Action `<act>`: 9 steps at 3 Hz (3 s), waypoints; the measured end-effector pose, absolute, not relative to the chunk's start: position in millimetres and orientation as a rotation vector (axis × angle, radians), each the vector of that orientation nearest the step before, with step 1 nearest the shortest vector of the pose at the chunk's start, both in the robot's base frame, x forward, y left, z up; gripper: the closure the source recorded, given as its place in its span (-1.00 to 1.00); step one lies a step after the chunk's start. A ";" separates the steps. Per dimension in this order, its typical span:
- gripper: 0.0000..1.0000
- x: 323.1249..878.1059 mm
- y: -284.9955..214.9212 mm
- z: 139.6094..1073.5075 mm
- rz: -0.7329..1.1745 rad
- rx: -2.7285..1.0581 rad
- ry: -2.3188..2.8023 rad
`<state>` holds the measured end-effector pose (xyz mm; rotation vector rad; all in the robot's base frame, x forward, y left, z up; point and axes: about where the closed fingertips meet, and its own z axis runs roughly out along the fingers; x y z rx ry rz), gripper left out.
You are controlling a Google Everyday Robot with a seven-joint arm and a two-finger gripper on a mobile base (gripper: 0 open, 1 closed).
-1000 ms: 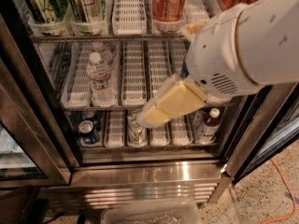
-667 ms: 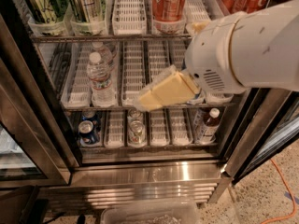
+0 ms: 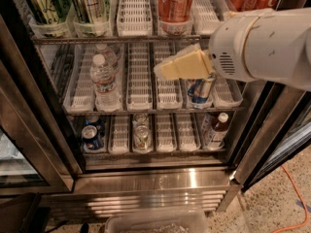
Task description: Pick coke can from top shelf of fridge
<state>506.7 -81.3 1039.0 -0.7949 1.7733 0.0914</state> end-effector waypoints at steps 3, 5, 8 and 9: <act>-1.00 513.4 -87.4 1059.5 0.039 -0.663 1.709; -1.00 533.4 -95.2 1065.1 0.012 -0.545 1.624; -1.00 555.0 -77.9 1077.1 0.150 -0.363 1.532; -1.00 564.5 -59.2 1073.5 0.185 -0.369 1.521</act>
Offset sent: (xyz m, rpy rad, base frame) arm 0.0034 -0.0039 0.0177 0.0956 -0.1237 -0.1178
